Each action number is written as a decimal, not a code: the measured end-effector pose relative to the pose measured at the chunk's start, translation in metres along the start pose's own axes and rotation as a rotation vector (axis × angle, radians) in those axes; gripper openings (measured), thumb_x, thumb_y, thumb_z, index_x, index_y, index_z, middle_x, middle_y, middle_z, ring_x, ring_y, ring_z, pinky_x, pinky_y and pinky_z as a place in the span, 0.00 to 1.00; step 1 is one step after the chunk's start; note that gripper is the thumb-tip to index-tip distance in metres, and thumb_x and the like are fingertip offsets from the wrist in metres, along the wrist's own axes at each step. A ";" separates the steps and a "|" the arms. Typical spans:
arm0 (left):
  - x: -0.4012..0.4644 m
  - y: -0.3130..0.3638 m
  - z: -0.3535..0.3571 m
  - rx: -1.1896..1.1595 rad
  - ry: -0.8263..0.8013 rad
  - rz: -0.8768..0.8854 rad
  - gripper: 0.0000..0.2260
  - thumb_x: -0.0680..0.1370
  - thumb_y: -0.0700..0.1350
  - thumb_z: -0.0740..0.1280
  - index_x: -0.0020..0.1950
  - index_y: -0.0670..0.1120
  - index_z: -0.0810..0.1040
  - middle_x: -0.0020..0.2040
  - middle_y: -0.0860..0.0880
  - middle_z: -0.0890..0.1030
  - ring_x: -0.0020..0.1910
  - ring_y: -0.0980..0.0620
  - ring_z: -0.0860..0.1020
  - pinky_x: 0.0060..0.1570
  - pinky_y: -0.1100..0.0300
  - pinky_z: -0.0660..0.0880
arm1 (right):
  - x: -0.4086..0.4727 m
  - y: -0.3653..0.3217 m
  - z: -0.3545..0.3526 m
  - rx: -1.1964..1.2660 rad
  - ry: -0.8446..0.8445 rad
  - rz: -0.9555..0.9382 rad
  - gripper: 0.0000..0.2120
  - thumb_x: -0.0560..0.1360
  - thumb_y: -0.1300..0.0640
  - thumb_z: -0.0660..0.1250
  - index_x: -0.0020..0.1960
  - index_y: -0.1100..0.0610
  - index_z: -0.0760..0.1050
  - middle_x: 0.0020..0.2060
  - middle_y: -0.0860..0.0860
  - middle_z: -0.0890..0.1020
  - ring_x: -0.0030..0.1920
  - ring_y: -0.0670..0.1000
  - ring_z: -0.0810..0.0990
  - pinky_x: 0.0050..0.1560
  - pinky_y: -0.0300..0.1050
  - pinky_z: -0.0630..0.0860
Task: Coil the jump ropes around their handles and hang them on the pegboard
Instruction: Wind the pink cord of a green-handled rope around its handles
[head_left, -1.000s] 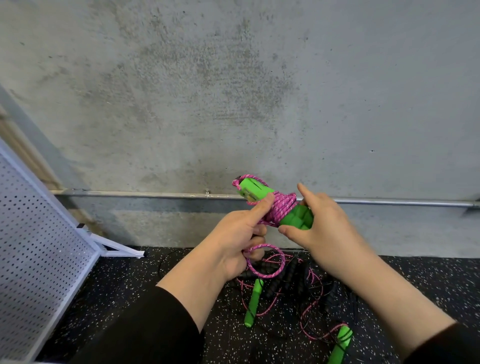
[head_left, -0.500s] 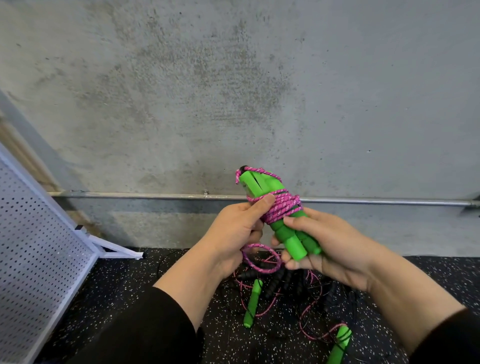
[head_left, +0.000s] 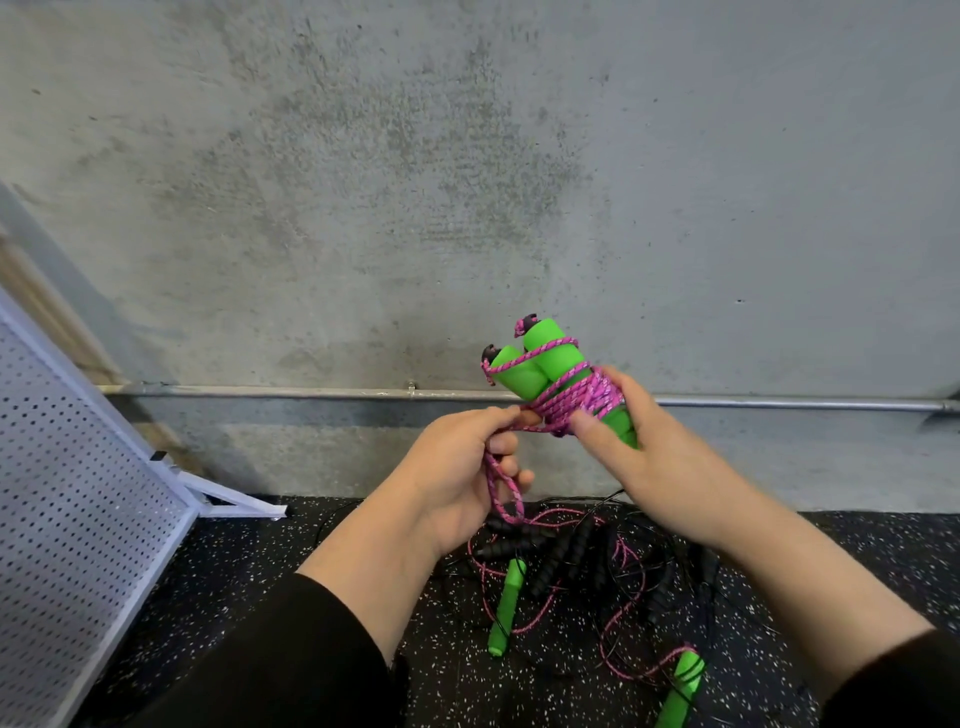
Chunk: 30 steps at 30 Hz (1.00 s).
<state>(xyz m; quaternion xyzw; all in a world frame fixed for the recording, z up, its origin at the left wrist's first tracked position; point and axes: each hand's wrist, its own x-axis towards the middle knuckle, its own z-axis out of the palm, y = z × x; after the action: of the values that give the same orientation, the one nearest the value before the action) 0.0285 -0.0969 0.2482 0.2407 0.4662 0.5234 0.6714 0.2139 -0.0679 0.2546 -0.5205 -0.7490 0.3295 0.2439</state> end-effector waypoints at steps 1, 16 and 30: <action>0.000 0.001 -0.001 -0.001 0.008 -0.007 0.08 0.83 0.41 0.63 0.54 0.40 0.80 0.27 0.53 0.62 0.21 0.57 0.63 0.24 0.64 0.70 | 0.000 0.000 0.000 0.021 -0.009 0.002 0.33 0.75 0.29 0.52 0.76 0.41 0.63 0.61 0.44 0.79 0.60 0.47 0.77 0.60 0.44 0.70; -0.002 -0.006 0.002 0.112 0.090 0.013 0.15 0.74 0.57 0.75 0.44 0.51 0.73 0.28 0.54 0.61 0.24 0.56 0.56 0.26 0.62 0.58 | 0.000 0.007 0.016 -0.211 0.033 -0.083 0.42 0.68 0.40 0.78 0.77 0.44 0.63 0.55 0.46 0.69 0.60 0.49 0.74 0.58 0.40 0.68; -0.010 -0.006 0.008 0.204 -0.195 0.096 0.06 0.81 0.46 0.69 0.44 0.47 0.81 0.33 0.52 0.68 0.28 0.56 0.61 0.29 0.63 0.65 | -0.001 -0.001 0.019 0.152 0.144 -0.076 0.28 0.71 0.47 0.76 0.69 0.41 0.70 0.43 0.40 0.83 0.42 0.37 0.81 0.45 0.34 0.74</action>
<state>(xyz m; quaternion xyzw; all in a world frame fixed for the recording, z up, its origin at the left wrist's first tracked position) 0.0378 -0.1066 0.2509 0.3792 0.4374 0.4791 0.6598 0.2002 -0.0733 0.2431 -0.4939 -0.7216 0.3376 0.3484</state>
